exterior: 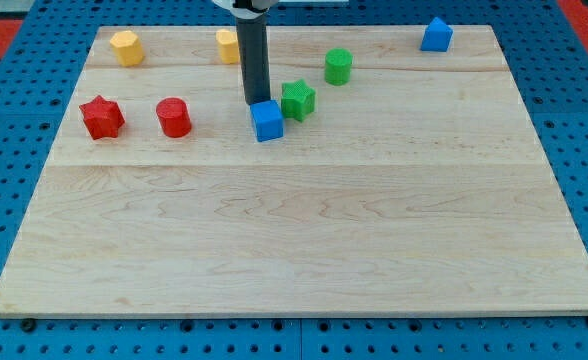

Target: Place the green circle above the blue cube

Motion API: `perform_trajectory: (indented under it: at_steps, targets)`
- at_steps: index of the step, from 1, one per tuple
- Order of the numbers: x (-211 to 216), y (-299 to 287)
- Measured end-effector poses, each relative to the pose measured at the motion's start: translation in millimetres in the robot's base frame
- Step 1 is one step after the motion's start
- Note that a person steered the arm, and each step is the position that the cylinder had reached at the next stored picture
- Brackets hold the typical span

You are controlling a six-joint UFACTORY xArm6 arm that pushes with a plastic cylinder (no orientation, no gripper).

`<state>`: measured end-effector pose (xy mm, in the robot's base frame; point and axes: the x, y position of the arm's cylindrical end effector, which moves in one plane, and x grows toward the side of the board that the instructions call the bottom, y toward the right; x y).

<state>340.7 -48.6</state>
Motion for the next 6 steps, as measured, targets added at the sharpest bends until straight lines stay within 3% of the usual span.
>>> perform_trajectory:
  at_steps: [2, 4, 5, 6]
  targets:
    - [-16, -7]
    - [-114, 56]
    - [-116, 124]
    - [-88, 155]
